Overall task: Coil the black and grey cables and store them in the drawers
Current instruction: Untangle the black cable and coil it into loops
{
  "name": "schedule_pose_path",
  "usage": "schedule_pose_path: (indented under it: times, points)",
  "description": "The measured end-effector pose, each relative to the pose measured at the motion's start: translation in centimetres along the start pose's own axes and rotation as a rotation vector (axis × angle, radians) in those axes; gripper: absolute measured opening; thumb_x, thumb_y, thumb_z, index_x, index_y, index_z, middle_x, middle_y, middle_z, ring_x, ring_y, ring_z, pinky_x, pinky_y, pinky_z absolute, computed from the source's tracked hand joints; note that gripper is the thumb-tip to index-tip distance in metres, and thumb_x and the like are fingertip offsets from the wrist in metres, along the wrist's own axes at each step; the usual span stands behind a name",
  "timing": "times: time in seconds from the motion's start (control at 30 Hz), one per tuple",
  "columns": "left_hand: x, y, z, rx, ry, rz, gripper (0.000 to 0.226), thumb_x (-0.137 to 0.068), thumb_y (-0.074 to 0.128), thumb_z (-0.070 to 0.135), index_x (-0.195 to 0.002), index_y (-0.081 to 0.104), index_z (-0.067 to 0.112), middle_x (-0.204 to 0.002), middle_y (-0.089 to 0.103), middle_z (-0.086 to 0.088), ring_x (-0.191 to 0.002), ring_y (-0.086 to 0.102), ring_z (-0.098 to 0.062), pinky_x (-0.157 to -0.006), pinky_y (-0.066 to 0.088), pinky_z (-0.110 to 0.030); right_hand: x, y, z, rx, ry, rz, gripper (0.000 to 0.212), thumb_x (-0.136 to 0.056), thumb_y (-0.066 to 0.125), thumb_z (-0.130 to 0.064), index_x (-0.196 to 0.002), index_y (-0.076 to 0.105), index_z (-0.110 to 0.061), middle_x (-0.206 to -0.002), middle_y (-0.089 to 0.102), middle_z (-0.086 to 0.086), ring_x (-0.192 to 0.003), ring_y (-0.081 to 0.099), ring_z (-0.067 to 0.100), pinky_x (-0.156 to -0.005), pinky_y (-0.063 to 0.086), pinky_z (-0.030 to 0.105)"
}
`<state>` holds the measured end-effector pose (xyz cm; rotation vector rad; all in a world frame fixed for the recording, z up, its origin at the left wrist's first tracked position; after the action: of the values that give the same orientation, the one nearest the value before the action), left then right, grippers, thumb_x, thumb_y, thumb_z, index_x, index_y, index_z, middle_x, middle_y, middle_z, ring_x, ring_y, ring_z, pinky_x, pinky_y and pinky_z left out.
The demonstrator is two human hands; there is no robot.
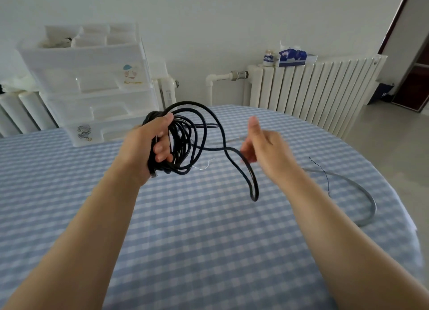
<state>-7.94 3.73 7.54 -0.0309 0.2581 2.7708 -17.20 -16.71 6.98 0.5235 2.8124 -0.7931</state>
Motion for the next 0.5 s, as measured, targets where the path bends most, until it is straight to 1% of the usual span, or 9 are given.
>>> schedule_pose_path:
  times: [0.07,0.1,0.17,0.2,0.27,0.33,0.37,0.43,0.5]
  points:
    - [0.2,0.3,0.2,-0.021,-0.008,-0.085,0.04,-0.092,0.054,0.031,-0.059,0.034,0.019,-0.04,0.027,0.005,-0.034,0.023,-0.013,-0.049,0.036,-0.029,-0.3,-0.6,0.1,-0.033,-0.121,0.151,0.039,-0.095,0.039,-0.054,-0.083,0.062,-0.025,-0.081,0.066,-0.011,-0.076,0.062,-0.001,-0.075,0.049,0.025]
    - [0.3,0.5,0.2,-0.021,-0.011,-0.126,0.04,-0.092,0.054,0.031,-0.06,0.034,0.019,-0.04,0.026,0.005,-0.033,0.023,-0.012,-0.047,0.036,-0.027,-0.4,-0.3,0.0,-0.031,-0.148,0.089,0.025,-0.093,0.049,-0.051,-0.096,0.059,-0.028,-0.097,0.065,-0.014,-0.089,0.06,-0.004,-0.082,0.048,0.022]
    - [0.5,1.1,0.1,0.01,-0.022,-0.187,0.039,-0.091,0.053,0.032,-0.059,0.034,0.019,-0.039,0.025,0.005,-0.032,0.022,-0.012,-0.044,0.036,-0.025,-0.5,1.2,0.4,-0.059,-0.125,-0.161,0.051,-0.081,0.061,-0.055,-0.123,0.051,-0.026,-0.122,0.059,-0.013,-0.113,0.055,-0.001,-0.097,0.043,0.021]
    - [0.6,1.3,0.1,0.026,-0.03,-0.202,0.039,-0.091,0.053,0.032,-0.059,0.034,0.02,-0.039,0.025,0.005,-0.032,0.021,-0.011,-0.043,0.036,-0.025,-0.5,1.7,0.6,-0.135,-0.092,-0.254,0.06,-0.077,0.063,-0.053,-0.126,0.051,-0.019,-0.119,0.064,-0.009,-0.113,0.058,0.003,-0.099,0.044,0.023]
    - [0.6,1.4,0.1,0.017,-0.038,-0.2,0.039,-0.091,0.052,0.032,-0.059,0.034,0.019,-0.039,0.024,0.005,-0.032,0.021,-0.011,-0.043,0.036,-0.025,-0.2,2.0,0.6,-0.334,-0.057,-0.317,0.049,-0.077,0.062,-0.044,-0.104,0.06,-0.003,-0.082,0.071,-0.007,-0.09,0.066,0.013,-0.086,0.054,0.028]
    - [0.5,1.2,-0.1,-0.027,-0.044,-0.177,0.04,-0.092,0.053,0.032,-0.059,0.034,0.019,-0.04,0.025,0.005,-0.033,0.021,-0.012,-0.044,0.036,-0.025,-0.2,1.7,0.3,-0.542,-0.018,-0.286,0.049,-0.081,0.058,-0.043,-0.085,0.058,0.006,-0.058,0.057,-0.01,-0.063,0.056,0.011,-0.059,0.053,0.027]
    - [0.5,1.1,-0.2,-0.04,-0.052,-0.174,0.04,-0.092,0.053,0.033,-0.059,0.034,0.019,-0.04,0.025,0.005,-0.033,0.021,-0.012,-0.044,0.036,-0.025,-0.1,1.5,0.1,-0.632,-0.002,-0.269,0.047,-0.083,0.055,-0.045,-0.083,0.06,0.002,-0.056,0.049,-0.007,-0.054,0.045,0.009,-0.048,0.042,0.022]
    - [0.5,1.2,-0.3,0.0,-0.079,-0.21,0.04,-0.089,0.054,0.035,-0.058,0.034,0.019,-0.038,0.024,0.006,-0.031,0.021,-0.011,-0.042,0.035,-0.024,-0.3,1.2,0.0,-0.643,0.006,-0.194,0.038,-0.091,0.05,-0.044,-0.08,0.06,-0.009,-0.057,0.038,-0.002,-0.048,0.031,0.007,-0.043,0.023,0.019]
    - [0.6,1.4,-0.3,0.113,-0.137,-0.285,0.039,-0.085,0.053,0.036,-0.056,0.035,0.019,-0.035,0.025,0.007,-0.027,0.022,-0.008,-0.038,0.033,-0.022,-0.5,1.1,0.1,-0.395,-0.045,-0.073,0.036,-0.099,0.044,-0.038,-0.076,0.057,-0.014,-0.056,0.04,-0.003,-0.044,0.032,0.003,-0.044,0.025,0.018]
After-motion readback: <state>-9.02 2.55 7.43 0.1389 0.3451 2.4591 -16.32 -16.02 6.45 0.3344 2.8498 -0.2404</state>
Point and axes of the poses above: each hand's wrist, its own x-axis away from the middle knuckle, its own y-axis out of the palm, z = x × y, the point moved 5 cm from there along -x, towards the middle knuckle
